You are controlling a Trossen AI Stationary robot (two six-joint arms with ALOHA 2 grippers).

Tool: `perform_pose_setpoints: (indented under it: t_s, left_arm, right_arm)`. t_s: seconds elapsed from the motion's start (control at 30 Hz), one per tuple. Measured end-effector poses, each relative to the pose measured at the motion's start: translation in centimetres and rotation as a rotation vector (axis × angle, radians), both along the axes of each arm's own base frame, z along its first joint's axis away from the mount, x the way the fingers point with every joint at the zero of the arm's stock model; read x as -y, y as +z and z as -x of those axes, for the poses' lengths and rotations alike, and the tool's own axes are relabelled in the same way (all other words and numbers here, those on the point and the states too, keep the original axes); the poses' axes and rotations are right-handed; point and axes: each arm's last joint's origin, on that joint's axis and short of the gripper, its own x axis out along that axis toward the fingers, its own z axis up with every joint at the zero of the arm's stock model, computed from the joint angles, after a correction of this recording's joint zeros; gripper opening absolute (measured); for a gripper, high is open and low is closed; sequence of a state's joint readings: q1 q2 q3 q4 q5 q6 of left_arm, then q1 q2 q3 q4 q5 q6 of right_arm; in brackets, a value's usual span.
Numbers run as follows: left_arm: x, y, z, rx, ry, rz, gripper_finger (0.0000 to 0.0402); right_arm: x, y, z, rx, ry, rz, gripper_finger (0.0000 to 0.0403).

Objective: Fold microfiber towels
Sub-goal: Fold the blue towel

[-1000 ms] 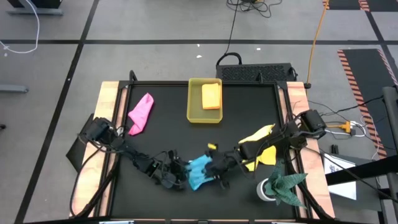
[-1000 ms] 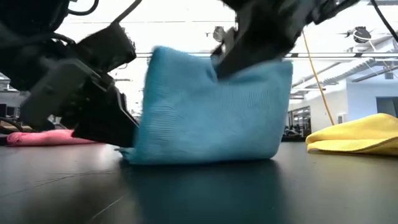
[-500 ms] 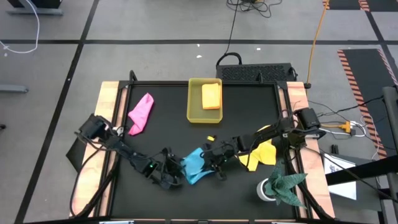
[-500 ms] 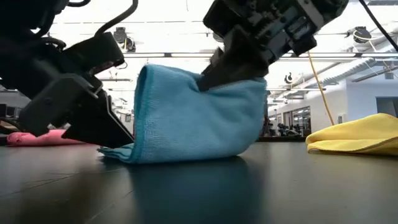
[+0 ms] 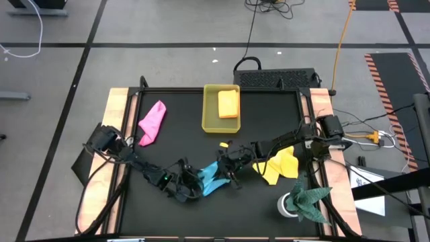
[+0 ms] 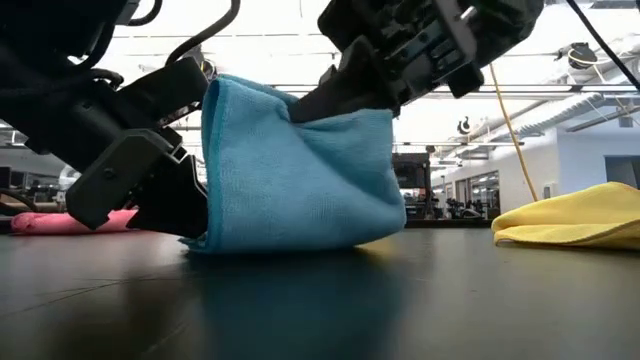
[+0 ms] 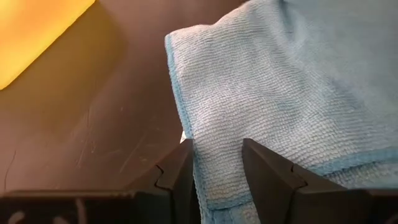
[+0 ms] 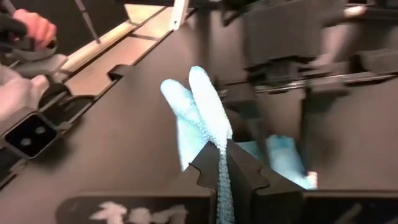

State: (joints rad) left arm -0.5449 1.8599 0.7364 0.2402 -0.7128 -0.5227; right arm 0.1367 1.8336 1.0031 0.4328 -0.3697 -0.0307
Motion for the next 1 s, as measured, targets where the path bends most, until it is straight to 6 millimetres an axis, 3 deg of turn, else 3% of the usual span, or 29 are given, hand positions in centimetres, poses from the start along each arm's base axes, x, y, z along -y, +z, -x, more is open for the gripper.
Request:
perform_pose_setpoints:
  t_s: [0.17,0.3,0.47,0.73,1.0]
  left_arm:
    - [0.1,0.4,-0.1,0.005,-0.013,-0.009,0.0143]
    - [0.1,2.0,0.3,0.031,0.012,0.056,0.0143]
    - [0.1,3.4,1.9,-0.025,0.072,0.134,0.0143]
    - [-0.5,0.6,3.5,-0.068,0.138,0.115,0.0143]
    - [-0.7,-0.4,2.1,-0.009,0.076,0.086,0.0143]
  right_arm:
    - [1.0,-1.5,-0.5,-0.029,-0.027,0.001,0.0004]
    - [1.2,-3.0,-0.8,-0.052,-0.04,-0.007,0.0004]
    - [1.9,-3.8,-1.0,-0.073,-0.068,-0.024,0.0004]
    - [2.1,-4.0,-1.1,-0.066,-0.063,-0.005,0.0004]
    - [2.4,-4.5,-1.4,-0.047,-0.101,0.01,0.0004]
